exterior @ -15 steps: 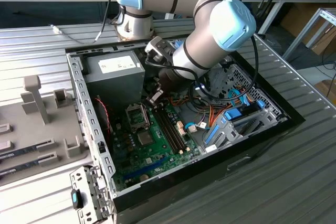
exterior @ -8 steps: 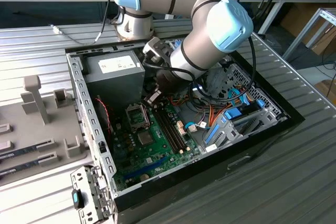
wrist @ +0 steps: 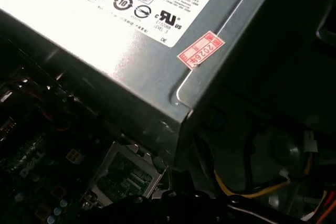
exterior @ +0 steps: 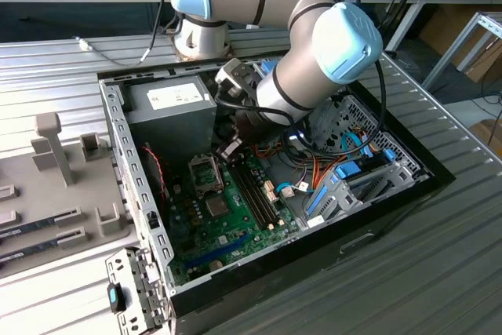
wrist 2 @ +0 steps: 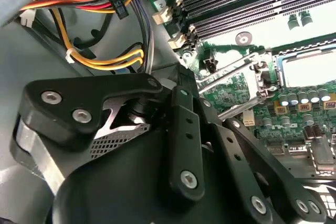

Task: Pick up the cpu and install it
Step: 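Close the cpu cover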

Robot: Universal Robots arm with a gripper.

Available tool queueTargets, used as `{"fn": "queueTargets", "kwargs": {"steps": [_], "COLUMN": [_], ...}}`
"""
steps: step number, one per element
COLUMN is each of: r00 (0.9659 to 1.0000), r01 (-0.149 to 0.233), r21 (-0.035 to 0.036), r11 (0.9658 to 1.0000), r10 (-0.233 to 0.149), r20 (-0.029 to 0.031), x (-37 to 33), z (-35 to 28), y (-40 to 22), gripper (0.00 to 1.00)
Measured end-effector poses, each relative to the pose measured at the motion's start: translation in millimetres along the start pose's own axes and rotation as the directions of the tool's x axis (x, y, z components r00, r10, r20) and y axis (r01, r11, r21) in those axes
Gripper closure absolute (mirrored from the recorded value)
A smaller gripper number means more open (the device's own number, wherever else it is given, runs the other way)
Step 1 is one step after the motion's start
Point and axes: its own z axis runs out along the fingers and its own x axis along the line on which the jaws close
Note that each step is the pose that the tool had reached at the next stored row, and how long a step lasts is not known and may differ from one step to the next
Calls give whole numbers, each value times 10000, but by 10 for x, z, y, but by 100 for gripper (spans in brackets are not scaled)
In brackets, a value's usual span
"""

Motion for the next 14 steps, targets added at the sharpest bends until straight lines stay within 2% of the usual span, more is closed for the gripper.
{"fn": "queueTargets", "kwargs": {"steps": [4,8,9,12,13,14], "r00": [10000,9999,9999,9995,9995,9995], "r01": [27,58,69,130,134,135], "r21": [-35,-122,-155,-324,-342,-389], "r11": [10000,9999,9999,9994,9993,9992], "r10": [-26,-56,-66,-121,-125,-124], "r20": [59,127,149,276,289,284], "x": [9,15,17,40,44,31], "z": [-51,-76,-80,-90,-92,-90], "y": [13,18,17,2,-2,-16], "gripper": [89,89,89,89,89,89]}}
